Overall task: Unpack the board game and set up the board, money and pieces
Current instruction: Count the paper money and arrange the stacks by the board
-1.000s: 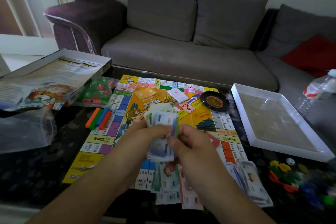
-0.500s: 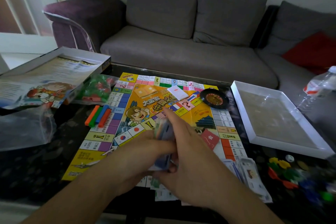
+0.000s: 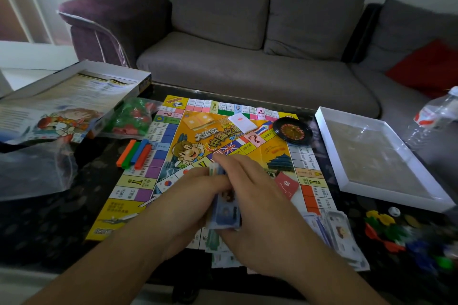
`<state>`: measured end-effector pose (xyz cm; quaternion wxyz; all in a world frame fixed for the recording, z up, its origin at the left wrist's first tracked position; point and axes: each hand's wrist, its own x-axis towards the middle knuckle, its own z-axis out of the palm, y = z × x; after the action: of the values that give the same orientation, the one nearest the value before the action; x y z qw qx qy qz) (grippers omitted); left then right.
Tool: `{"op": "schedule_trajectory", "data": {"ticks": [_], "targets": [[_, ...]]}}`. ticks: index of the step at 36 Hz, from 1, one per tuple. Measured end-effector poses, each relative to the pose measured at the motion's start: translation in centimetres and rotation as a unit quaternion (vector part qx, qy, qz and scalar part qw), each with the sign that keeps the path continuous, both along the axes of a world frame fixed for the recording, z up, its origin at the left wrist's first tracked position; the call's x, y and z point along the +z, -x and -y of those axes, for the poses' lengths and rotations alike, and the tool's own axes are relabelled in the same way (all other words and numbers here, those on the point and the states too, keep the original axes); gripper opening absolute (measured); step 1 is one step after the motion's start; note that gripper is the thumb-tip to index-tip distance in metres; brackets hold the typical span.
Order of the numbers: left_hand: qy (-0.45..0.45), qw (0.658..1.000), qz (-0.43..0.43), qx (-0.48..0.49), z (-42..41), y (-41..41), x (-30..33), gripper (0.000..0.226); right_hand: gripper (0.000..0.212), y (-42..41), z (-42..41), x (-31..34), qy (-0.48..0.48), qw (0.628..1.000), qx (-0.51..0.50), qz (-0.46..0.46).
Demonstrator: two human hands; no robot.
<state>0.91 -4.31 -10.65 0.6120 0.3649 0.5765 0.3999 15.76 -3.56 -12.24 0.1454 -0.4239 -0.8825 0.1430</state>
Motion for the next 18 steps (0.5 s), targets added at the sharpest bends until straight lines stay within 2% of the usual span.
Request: {"op": "schedule_trajectory", "data": {"ticks": [3, 7, 9, 12, 13, 18], "targets": [[-0.016, 0.999, -0.030, -0.005, 0.1, 0.1, -0.1, 0.011, 0.114, -0.2, -0.4, -0.5, -0.003, 1.000, -0.006, 0.003], [-0.013, 0.999, -0.016, 0.027, -0.5, 0.8, -0.4, 0.014, 0.135, -1.1, -0.5, 0.1, 0.099, 0.993, -0.041, -0.047], [0.008, 0.997, 0.029, 0.071, -0.8, 1.8, -0.2, 0.016, 0.123, -1.8, -0.7, 0.1, 0.115, 0.991, -0.069, -0.007], [0.035, 0.989, 0.082, 0.114, -1.0, 3.5, 0.3, 0.020, 0.088, -2.2, -0.5, -0.8, 0.124, 0.989, -0.057, 0.053], [0.039, 0.988, 0.092, 0.118, -1.1, 3.8, 0.4, 0.021, 0.085, -2.1, -0.2, -1.2, 0.137, 0.987, -0.049, 0.072], [0.016, 0.990, 0.090, 0.105, -1.0, 4.1, 0.1, 0.023, 0.114, -0.5, 1.5, -3.8, 0.143, 0.973, 0.008, 0.180]]}}
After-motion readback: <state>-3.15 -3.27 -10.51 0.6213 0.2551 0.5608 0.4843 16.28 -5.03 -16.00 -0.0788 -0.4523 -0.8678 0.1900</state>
